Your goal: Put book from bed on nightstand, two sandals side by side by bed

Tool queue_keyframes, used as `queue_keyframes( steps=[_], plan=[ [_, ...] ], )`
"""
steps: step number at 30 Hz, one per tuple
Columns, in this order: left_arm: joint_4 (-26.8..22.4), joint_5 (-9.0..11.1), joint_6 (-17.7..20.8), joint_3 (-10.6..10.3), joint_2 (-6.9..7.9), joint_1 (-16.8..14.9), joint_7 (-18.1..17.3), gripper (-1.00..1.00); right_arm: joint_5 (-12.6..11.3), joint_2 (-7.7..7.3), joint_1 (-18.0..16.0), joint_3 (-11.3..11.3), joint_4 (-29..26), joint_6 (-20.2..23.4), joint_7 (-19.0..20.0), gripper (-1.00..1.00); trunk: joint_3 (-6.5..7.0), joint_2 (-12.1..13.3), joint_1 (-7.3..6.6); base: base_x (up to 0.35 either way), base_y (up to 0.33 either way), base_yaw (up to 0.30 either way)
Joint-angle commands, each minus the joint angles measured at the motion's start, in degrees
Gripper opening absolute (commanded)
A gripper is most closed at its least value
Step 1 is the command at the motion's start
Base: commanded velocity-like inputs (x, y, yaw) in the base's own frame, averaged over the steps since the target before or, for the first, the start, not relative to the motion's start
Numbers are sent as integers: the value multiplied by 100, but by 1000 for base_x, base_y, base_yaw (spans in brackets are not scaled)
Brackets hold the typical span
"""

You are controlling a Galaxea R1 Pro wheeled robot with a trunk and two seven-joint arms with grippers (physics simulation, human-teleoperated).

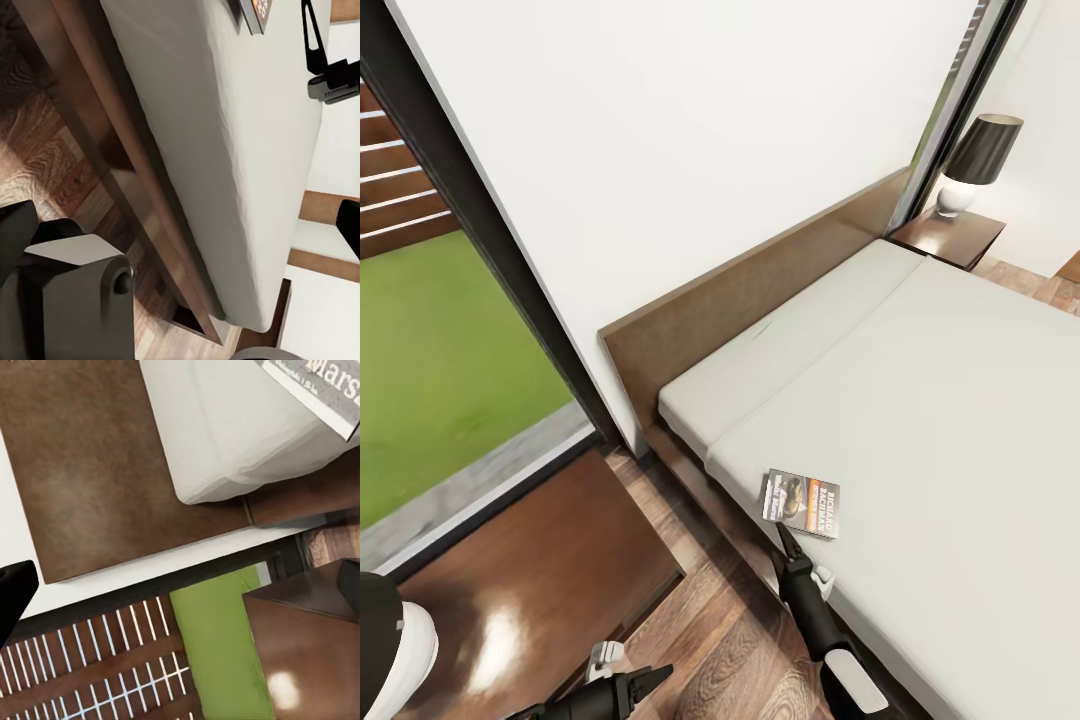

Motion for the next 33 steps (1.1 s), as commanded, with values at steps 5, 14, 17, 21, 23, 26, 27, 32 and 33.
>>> queue_keyframes(
  steps=[5,14,17,21,23,26,27,32,33],
  plan=[
    [-3,60,67,-31,7,-3,-10,100,-47,3,-1,-15,2,60,20,100,-40,-83,44,0,0,0],
    [-3,60,69,-31,7,-3,-11,100,-47,3,-2,-15,2,62,20,100,-201,-444,242,0,0,0],
    [-3,61,70,-31,7,-3,-11,100,-47,3,-1,-15,2,66,20,100,-255,-564,308,0,0,0],
    [-3,58,70,-31,7,-3,-11,100,-47,3,-2,-15,2,66,20,100,-327,-725,396,0,0,0],
    [-3,59,70,-33,7,-3,-11,100,-47,3,-2,-15,2,66,20,100,-363,-805,440,0,0,0],
    [-3,58,70,-35,7,-3,-11,100,-47,3,1,-15,2,64,20,100,-417,-925,506,0,0,0],
    [-3,57,70,-34,7,-3,-11,100,-47,3,0,-15,2,63,20,100,-434,-965,527,0,0,0],
    [-3,59,70,-35,7,-3,-11,100,-47,3,0,-15,2,63,20,100,-524,-1166,637,0,0,0],
    [-3,58,70,-36,7,-3,-11,100,-47,3,2,-15,2,64,20,100,-542,-1206,659,0,0,0]
  ],
)
